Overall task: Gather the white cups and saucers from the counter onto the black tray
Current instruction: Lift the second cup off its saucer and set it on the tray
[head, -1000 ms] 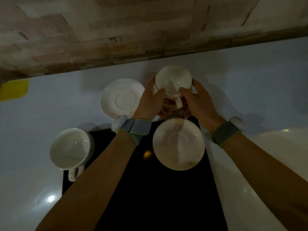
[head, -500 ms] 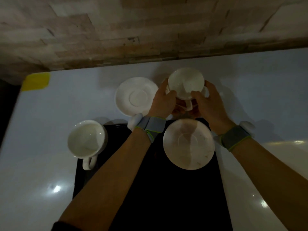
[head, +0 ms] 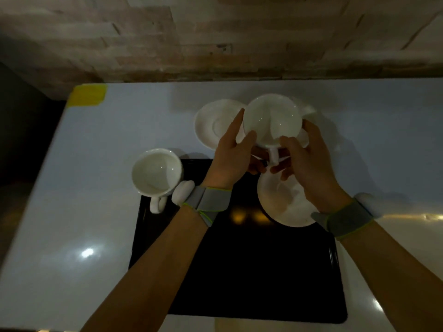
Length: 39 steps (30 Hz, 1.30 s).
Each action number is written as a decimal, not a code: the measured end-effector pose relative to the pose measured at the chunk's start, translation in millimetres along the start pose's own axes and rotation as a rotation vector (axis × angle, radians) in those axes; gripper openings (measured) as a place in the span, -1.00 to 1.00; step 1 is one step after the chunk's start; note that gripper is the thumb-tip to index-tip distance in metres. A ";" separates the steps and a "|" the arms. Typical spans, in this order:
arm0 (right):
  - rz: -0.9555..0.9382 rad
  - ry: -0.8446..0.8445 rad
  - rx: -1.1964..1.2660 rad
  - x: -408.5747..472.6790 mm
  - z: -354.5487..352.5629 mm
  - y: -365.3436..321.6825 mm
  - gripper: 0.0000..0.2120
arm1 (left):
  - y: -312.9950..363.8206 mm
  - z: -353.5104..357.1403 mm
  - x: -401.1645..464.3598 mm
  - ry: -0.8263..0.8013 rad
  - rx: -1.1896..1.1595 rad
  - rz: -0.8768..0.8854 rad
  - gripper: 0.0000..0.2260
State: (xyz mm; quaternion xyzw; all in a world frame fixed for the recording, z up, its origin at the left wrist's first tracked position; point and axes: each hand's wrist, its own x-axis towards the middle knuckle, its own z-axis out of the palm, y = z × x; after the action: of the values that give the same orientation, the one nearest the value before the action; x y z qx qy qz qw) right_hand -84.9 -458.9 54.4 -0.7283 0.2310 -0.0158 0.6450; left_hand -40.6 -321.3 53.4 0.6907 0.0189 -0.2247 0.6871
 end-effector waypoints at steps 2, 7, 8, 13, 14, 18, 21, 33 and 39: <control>0.000 -0.011 0.007 -10.1 9.8 0.7 -0.55 | -1.4 -10.0 -13.1 0.008 -0.031 -0.001 -0.51; 0.015 -0.023 0.032 -32.7 35.2 4.6 -0.56 | -11.8 -34.1 -38.3 0.078 -0.021 0.036 -0.51; 0.023 -0.022 0.042 -36.5 39.7 4.8 -0.56 | -14.5 -38.1 -41.7 0.086 -0.011 0.044 -0.52; 0.062 -0.052 0.062 -55.9 69.2 8.5 -0.60 | -25.3 -64.0 -61.1 0.130 0.023 0.070 -0.53; 0.070 -0.057 0.067 -58.4 73.6 10.0 -0.61 | -27.7 -68.4 -63.9 0.135 0.022 0.068 -0.53; 0.108 -0.078 0.094 -68.0 87.4 16.3 -0.58 | -36.5 -80.7 -70.8 0.163 0.040 0.044 -0.53; 0.140 -0.062 0.115 -74.0 93.8 23.9 -0.52 | -43.1 -85.7 -73.7 0.172 0.038 0.027 -0.51; 0.221 -0.053 0.153 -84.6 111.4 40.2 -0.52 | -55.2 -99.2 -81.5 0.192 0.097 0.017 -0.55; 0.208 -0.070 0.142 -84.9 113.3 42.8 -0.48 | -57.2 -101.2 -81.7 0.210 0.118 -0.006 -0.53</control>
State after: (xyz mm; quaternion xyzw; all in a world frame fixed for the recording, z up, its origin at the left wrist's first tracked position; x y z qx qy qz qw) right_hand -137.8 -325.6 18.3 -0.6529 0.2810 0.0603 0.7008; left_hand -104.4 -198.1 22.6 0.7496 0.0794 -0.1540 0.6388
